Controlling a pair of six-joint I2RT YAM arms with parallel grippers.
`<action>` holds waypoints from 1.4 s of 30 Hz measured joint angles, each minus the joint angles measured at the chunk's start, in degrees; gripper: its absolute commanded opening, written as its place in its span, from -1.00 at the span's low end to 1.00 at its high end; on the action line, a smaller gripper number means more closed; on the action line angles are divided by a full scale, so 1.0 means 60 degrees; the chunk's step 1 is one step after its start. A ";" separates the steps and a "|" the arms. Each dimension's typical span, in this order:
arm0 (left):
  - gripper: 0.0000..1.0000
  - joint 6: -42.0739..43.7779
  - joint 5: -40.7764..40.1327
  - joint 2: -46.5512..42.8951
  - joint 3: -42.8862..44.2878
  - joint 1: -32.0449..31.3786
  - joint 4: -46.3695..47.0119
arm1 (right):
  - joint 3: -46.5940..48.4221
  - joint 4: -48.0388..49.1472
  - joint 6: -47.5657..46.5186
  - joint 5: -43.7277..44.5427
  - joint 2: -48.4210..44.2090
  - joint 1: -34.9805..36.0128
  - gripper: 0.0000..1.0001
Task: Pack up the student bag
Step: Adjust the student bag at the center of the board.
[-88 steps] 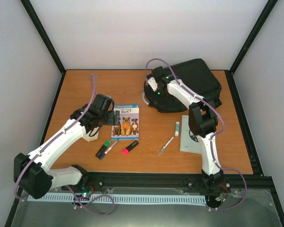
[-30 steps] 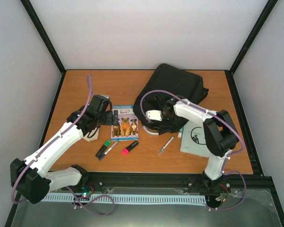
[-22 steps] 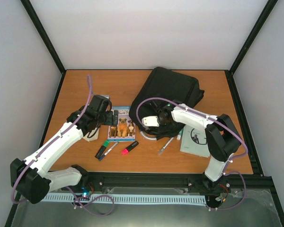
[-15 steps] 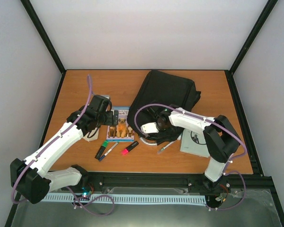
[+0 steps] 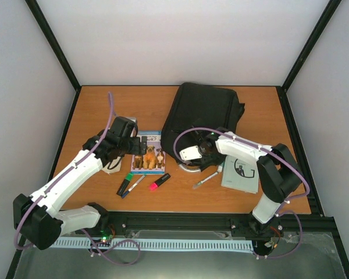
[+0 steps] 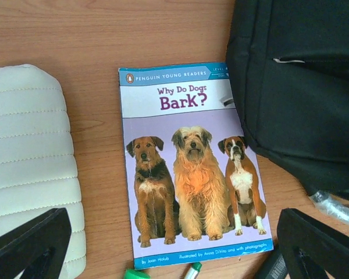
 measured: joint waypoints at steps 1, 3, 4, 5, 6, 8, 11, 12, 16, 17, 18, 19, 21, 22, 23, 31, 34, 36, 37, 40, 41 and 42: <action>1.00 0.0004 0.0040 0.0022 0.0000 0.0000 0.0000 | -0.0011 0.0084 -0.0131 0.0058 0.0000 -0.0015 -0.95; 0.99 0.0011 0.0102 0.0058 0.0000 0.0000 0.0000 | -0.0011 0.0350 -0.0401 0.0178 0.0000 -0.0040 -0.94; 1.00 0.0015 0.0109 0.0069 0.0000 0.0000 0.0004 | -0.0011 0.0492 -0.0561 0.0219 0.0000 -0.0044 -0.95; 1.00 0.0018 0.0124 0.0080 0.0000 0.0000 0.0004 | -0.0011 0.0674 -0.0747 0.0244 0.0000 -0.0044 -0.95; 0.99 0.0018 0.0142 0.0091 0.0000 0.0000 0.0004 | -0.0015 0.0841 -0.0907 0.0251 0.0000 -0.0044 -0.94; 0.99 0.0022 0.0171 0.0113 0.0000 0.0000 0.0007 | -0.0066 0.1311 -0.1271 0.0259 0.0000 -0.0025 -0.94; 1.00 0.0022 0.0219 0.0149 0.0000 0.0000 0.0004 | -0.0131 0.1719 -0.1650 0.0288 0.0011 0.0022 -0.94; 1.00 0.0022 0.0222 0.0157 0.0000 0.0000 0.0007 | -0.0142 0.1789 -0.1749 0.0280 0.0007 0.0029 -0.94; 0.99 0.0025 0.0251 0.0182 0.0000 0.0000 0.0007 | -0.0528 0.2211 -0.2215 0.0255 -0.0091 0.0058 -0.94; 0.99 0.0029 0.0255 0.0186 0.0000 0.0000 0.0004 | -0.0794 0.2412 -0.2382 0.0262 -0.0200 0.0058 -0.94; 0.99 0.0029 0.0259 0.0189 0.0000 0.0000 0.0004 | -0.1093 0.2575 -0.2565 0.0299 -0.0342 0.0062 -0.94; 0.99 0.0029 0.0259 0.0193 0.0000 0.0000 0.0004 | -0.1406 0.2692 -0.2769 0.0357 -0.0514 0.0062 -0.94; 0.99 0.0036 0.0262 0.0204 0.0000 0.0000 0.0007 | -0.1759 0.2707 -0.3078 0.0390 -0.0758 -0.0004 -0.94; 0.99 0.0047 0.0262 0.0222 0.0000 0.0000 0.0007 | -0.1781 0.2688 -0.3169 0.0379 -0.0787 -0.0051 -0.95; 0.99 0.0055 0.0262 0.0240 0.0000 0.0000 0.0007 | -0.1778 0.2725 -0.3286 0.0306 -0.0790 -0.0127 -0.94; 0.99 0.0080 0.0255 0.0481 0.0000 0.0000 0.0004 | -0.1370 0.3217 -0.4182 -0.0018 -0.0630 -0.1253 -0.94; 0.99 0.0087 0.0251 0.0546 0.0000 0.0000 0.0004 | -0.1413 0.3756 -0.4568 -0.0047 -0.0514 -0.1432 -0.94; 0.99 0.0087 0.0255 0.0568 0.0000 0.0000 0.0004 | -0.1559 0.4033 -0.4776 -0.0047 -0.0517 -0.1424 -0.94; 1.00 0.0087 0.0255 0.0572 0.0000 0.0000 0.0000 | -0.1632 0.4109 -0.4856 -0.0040 -0.0517 -0.1388 -0.94; 0.99 0.0091 0.0255 0.0597 0.0000 0.0000 0.0004 | -0.1851 0.4226 -0.4962 0.0040 -0.0546 -0.1151 -0.94; 0.99 0.0091 0.0255 0.0623 0.0000 0.0000 0.0004 | -0.1945 0.4222 -0.4983 0.0087 -0.0605 -0.0998 -0.94; 1.00 0.0091 0.0255 0.0652 0.0000 0.0000 0.0004 | -0.2022 0.4186 -0.4983 0.0149 -0.0670 -0.0841 -0.94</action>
